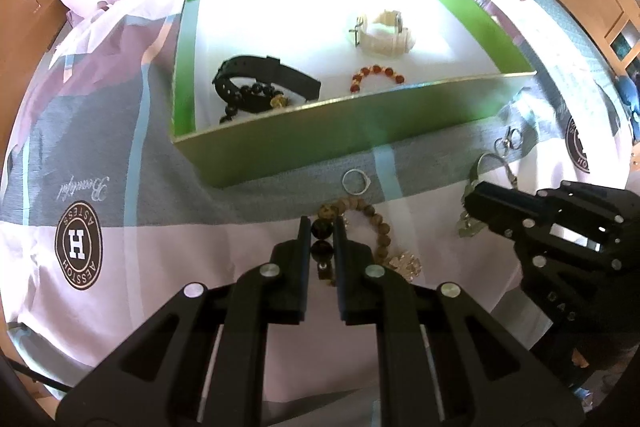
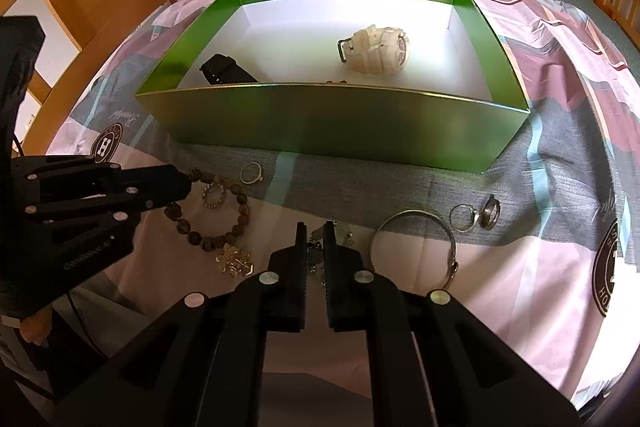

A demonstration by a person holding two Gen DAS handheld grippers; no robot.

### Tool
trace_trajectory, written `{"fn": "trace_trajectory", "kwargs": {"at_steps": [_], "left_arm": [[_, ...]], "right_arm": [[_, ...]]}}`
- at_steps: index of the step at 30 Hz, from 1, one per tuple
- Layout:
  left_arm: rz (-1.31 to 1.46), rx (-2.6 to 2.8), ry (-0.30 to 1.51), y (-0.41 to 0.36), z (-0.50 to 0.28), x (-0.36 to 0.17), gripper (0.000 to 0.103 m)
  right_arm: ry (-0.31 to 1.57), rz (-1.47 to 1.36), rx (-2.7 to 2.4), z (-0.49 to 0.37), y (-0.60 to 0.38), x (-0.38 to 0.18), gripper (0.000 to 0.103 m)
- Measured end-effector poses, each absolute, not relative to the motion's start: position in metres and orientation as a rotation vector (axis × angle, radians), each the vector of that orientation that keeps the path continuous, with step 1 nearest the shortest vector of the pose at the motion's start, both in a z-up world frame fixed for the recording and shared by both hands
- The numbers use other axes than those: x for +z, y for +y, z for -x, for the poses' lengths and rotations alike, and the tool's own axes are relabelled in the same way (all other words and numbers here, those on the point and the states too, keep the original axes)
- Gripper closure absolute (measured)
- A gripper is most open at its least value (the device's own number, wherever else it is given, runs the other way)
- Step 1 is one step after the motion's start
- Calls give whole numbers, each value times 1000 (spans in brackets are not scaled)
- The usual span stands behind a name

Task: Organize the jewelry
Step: 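Close the left tool on the wooden bead bracelet while the right tool reaches the silver charm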

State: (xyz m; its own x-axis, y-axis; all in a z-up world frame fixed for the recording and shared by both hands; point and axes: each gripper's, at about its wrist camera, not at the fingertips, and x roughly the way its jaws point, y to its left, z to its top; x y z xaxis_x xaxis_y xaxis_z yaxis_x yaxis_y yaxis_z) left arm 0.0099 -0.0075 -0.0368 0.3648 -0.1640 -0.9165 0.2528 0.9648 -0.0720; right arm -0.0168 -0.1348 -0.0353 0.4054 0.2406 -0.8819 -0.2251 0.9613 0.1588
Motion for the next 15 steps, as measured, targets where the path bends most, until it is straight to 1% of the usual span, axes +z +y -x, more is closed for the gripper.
{"fn": "trace_trajectory", "kwargs": {"at_steps": [9, 15], "left_arm": [[-74, -272, 1150, -6, -8, -31, 92], [-116, -270, 1201, -11, -8, -45, 91]], "right_arm": [[1118, -5, 301, 17, -129, -36, 95], [1124, -2, 300, 16, -127, -36, 95]]}}
